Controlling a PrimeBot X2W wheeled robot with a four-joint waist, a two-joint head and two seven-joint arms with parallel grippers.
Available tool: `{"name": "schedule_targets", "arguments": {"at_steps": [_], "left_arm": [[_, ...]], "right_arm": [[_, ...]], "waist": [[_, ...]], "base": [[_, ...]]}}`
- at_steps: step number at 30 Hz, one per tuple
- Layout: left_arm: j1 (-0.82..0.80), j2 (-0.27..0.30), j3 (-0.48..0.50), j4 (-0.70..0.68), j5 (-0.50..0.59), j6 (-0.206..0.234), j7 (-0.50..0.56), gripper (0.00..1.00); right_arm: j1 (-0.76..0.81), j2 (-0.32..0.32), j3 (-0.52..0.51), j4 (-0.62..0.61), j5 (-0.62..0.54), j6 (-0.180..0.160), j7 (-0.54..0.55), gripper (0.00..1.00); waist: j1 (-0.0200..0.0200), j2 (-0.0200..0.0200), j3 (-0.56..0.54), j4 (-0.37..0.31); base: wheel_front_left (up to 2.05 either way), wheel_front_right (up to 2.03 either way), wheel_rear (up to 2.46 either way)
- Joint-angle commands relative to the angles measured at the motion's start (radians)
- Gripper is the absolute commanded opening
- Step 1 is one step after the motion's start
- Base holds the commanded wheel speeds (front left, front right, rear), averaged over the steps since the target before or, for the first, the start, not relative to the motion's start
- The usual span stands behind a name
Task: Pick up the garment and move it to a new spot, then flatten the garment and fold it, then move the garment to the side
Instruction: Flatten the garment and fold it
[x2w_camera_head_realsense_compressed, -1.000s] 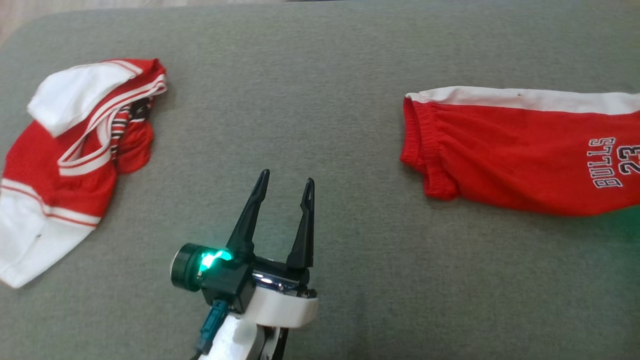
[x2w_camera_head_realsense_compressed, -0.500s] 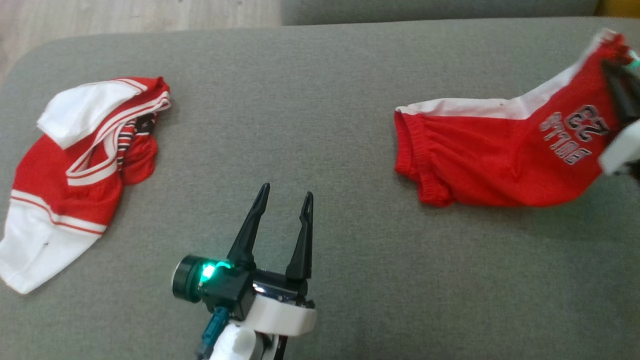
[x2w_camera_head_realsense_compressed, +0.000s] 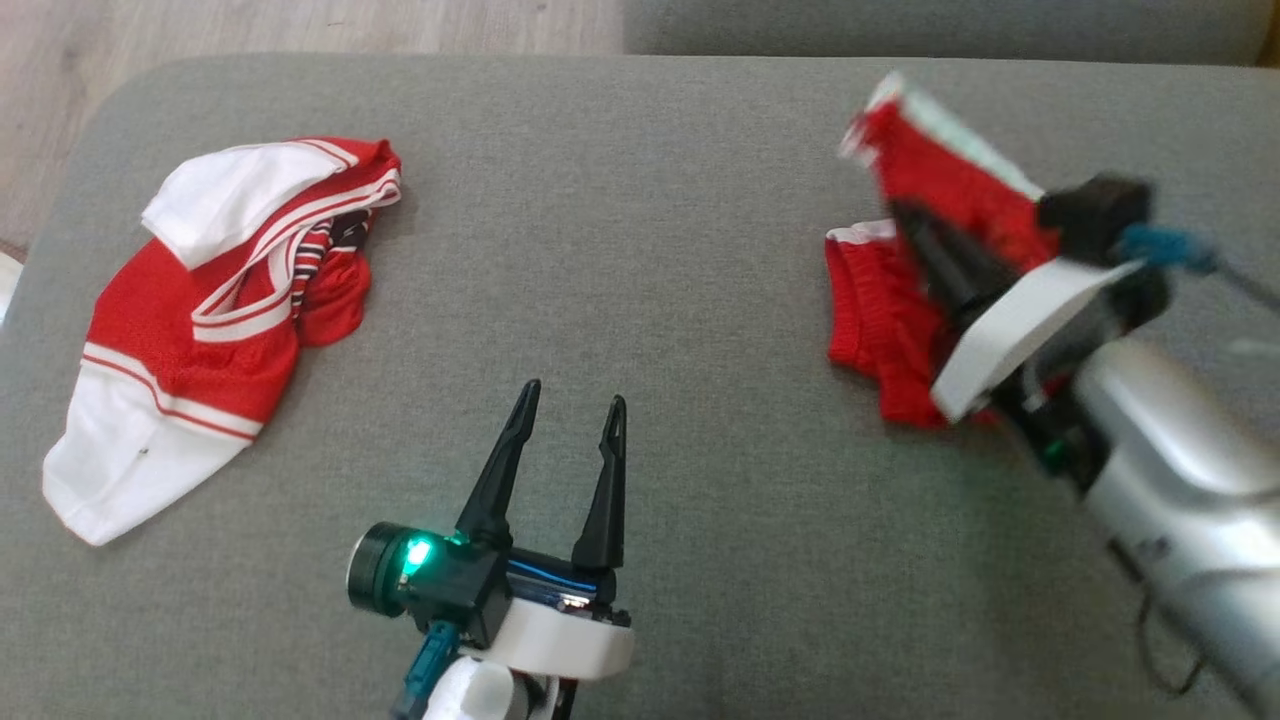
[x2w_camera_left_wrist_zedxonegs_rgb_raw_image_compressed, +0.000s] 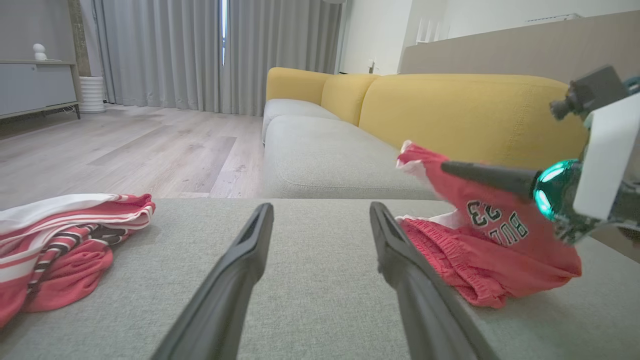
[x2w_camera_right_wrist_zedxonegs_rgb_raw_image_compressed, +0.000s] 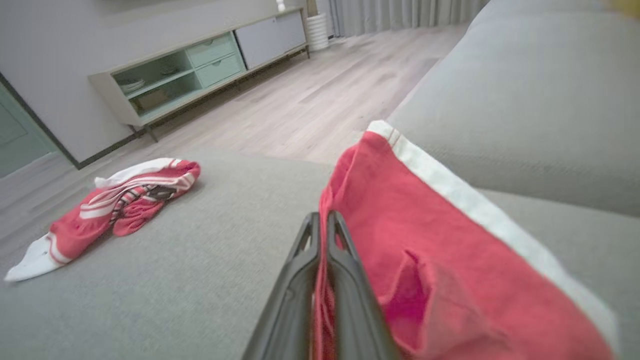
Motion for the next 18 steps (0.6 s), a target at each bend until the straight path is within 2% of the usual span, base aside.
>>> {"name": "schedule_targets", "arguments": {"at_steps": [1, 2, 3, 6, 8, 13, 17, 18], "left_arm": [[-0.017, -0.002, 0.031, -0.027, -0.005, -0.003, -0.005, 1.0], [-0.017, -0.002, 0.031, -0.026, -0.006, -0.003, -0.005, 1.0], [-0.016, -0.002, 0.031, -0.025, -0.007, -0.003, -0.005, 1.0], [-0.01, -0.002, 0.033, -0.02, -0.01, -0.003, -0.005, 1.0], [-0.001, -0.002, 0.037, -0.018, -0.01, -0.001, -0.005, 1.0], [0.025, -0.002, 0.048, -0.021, -0.005, -0.004, -0.005, 1.0], [0.038, -0.002, 0.054, -0.032, -0.003, -0.004, -0.005, 1.0], [0.038, -0.002, 0.054, -0.032, -0.003, -0.004, -0.005, 1.0]], "right_arm": [[0.034, 0.034, 0.002, -0.011, -0.008, 0.007, 0.01, 0.0], [0.046, 0.054, 0.0, -0.005, -0.007, 0.007, 0.009, 0.53], [0.057, 0.071, -0.003, -0.003, -0.01, 0.007, 0.003, 1.0], [0.099, 0.105, -0.031, -0.024, 0.0, 0.007, -0.035, 1.0], [0.127, 0.097, -0.061, -0.049, -0.006, 0.007, -0.065, 1.0], [0.224, -0.002, -0.15, -0.126, -0.023, 0.007, -0.069, 1.0], [0.324, -0.092, -0.249, -0.187, 0.034, 0.007, -0.016, 1.0], [0.324, -0.092, -0.249, -0.187, 0.034, 0.007, -0.016, 1.0]], "waist": [[0.0, -0.0001, 0.0, 0.007], [0.0, -0.0001, 0.0, 0.009], [0.0, -0.0001, -0.002, 0.011], [0.0, -0.0001, -0.015, 0.014], [0.0, -0.0001, -0.031, 0.012], [0.0, -0.0001, -0.06, 0.012], [0.0, -0.0001, -0.068, 0.015], [0.0, -0.0001, -0.068, 0.015]], "base": [[0.0, 0.0, 0.0], [0.0, 0.0, 0.0], [0.0, 0.0, 0.0], [0.0, 0.0, 0.0], [0.0, 0.0, 0.0], [0.0, 0.0, 0.0], [0.0, 0.0, 0.0], [0.0, 0.0, 0.0]]}}
